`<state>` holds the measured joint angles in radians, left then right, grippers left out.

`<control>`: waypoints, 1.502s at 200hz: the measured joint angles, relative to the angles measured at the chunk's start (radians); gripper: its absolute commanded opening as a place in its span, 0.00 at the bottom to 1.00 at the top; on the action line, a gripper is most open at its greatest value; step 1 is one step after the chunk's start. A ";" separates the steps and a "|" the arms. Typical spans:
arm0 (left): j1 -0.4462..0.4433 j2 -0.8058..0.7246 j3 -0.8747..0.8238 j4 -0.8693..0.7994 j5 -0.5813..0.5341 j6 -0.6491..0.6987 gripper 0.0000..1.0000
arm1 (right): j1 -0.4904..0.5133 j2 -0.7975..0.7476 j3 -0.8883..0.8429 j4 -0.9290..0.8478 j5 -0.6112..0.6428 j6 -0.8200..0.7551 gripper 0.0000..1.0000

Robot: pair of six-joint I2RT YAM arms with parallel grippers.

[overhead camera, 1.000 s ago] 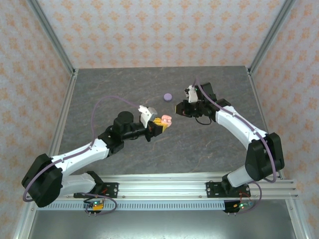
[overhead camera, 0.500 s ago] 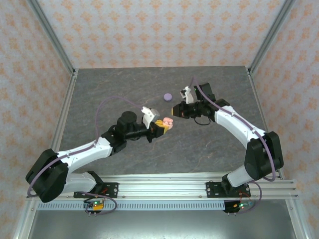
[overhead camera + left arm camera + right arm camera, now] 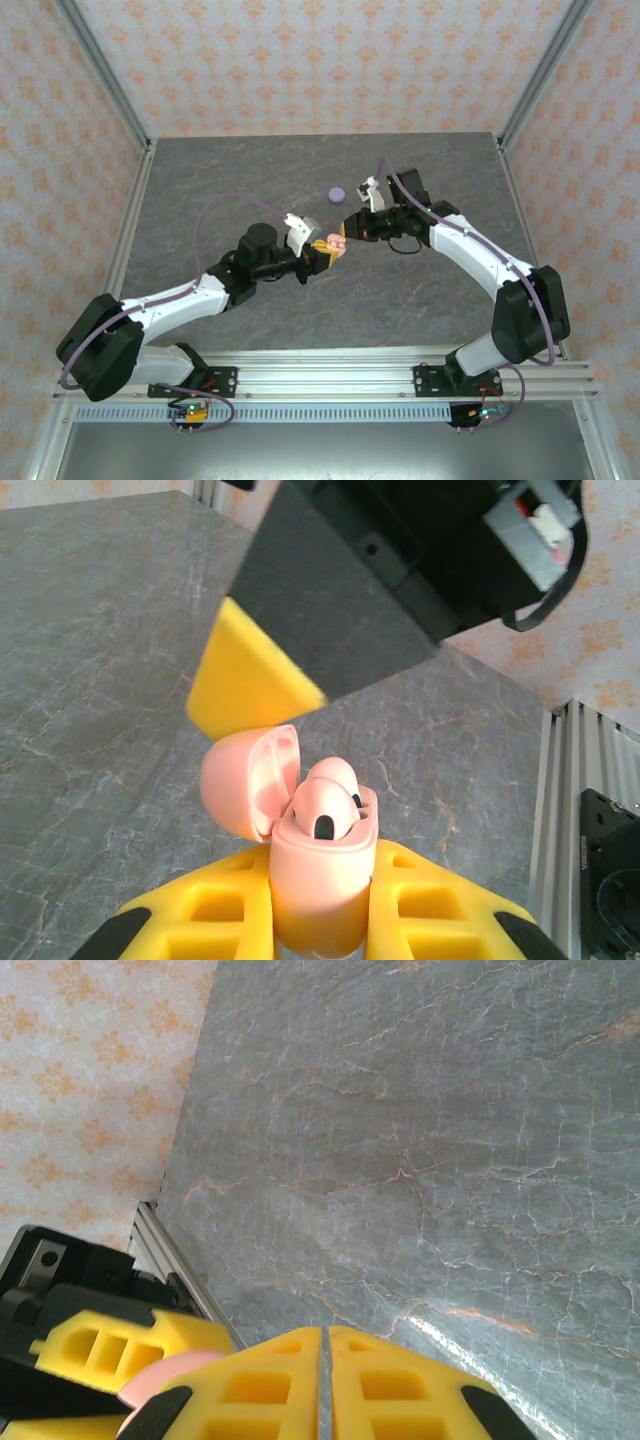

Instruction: Insert wireless bluetooth earbuds into charging case

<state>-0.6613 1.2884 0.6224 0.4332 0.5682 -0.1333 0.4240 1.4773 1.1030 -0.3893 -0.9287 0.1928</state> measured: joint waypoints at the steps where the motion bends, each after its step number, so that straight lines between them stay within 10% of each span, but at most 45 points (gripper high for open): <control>1: 0.000 0.000 0.000 0.000 0.000 0.000 0.15 | 0.000 -0.001 0.000 0.000 0.000 0.000 0.11; 180: 0.001 0.023 0.005 -0.006 -0.065 -0.005 0.15 | -0.002 -0.058 -0.013 -0.047 0.150 0.001 0.10; 300: 0.001 -0.017 0.034 -0.085 0.034 0.090 0.15 | 0.023 0.037 0.058 -0.071 0.033 -0.016 0.10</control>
<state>-0.6605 1.2713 0.6559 0.3485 0.6018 -0.0433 0.4473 1.5139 1.1614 -0.4606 -0.8955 0.1764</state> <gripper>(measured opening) 0.185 0.101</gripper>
